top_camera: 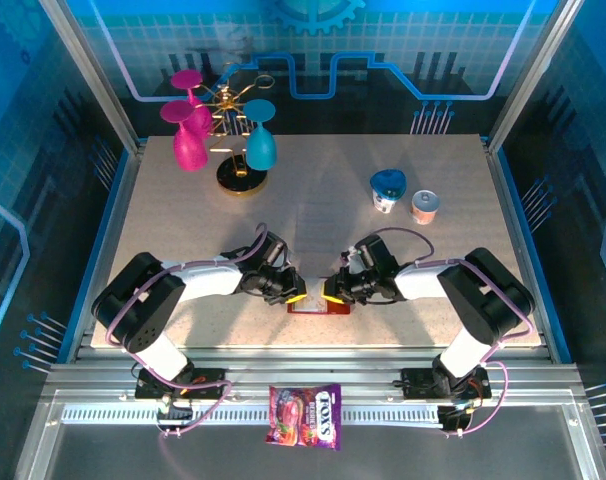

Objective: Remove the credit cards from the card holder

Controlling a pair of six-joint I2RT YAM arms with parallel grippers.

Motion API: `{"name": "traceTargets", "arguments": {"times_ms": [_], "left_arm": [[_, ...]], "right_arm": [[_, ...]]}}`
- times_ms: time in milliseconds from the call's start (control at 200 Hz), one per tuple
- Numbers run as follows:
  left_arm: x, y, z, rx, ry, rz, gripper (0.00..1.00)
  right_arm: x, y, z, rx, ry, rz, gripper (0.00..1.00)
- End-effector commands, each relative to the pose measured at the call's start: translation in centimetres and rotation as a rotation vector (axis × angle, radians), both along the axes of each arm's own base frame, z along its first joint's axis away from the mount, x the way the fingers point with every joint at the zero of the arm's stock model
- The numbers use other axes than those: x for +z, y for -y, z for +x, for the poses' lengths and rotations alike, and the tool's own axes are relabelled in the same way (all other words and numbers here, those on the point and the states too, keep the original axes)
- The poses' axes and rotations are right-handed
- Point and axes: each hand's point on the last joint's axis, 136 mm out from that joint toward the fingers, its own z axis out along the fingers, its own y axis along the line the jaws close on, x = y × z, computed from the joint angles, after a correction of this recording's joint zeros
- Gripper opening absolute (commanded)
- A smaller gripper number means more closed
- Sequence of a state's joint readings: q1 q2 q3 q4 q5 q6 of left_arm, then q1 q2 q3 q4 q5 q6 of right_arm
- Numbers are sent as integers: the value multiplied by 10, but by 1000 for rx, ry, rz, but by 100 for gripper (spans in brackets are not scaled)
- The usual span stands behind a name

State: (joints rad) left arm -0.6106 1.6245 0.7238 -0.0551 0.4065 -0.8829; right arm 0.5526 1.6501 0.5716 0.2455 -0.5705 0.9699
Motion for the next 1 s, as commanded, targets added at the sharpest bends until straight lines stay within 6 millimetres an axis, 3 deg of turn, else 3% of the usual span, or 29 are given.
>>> {"name": "traceTargets", "arguments": {"times_ms": [0,305,680,996], "left_arm": [[-12,-8,-10,-10,-40,27,17],[-12,-9,-10,-9,-40,29,17],[-11,-9,-10,-10,-36,28,17],[-12,-8,-10,-9,-37,24,17]], "right_arm": [[-2,3,0,-6,-15,16,13],[1,9,0,-2,5,4,7],[1,39,-10,52,33,-156,5],[15,56,-7,86,83,-286,5]]}}
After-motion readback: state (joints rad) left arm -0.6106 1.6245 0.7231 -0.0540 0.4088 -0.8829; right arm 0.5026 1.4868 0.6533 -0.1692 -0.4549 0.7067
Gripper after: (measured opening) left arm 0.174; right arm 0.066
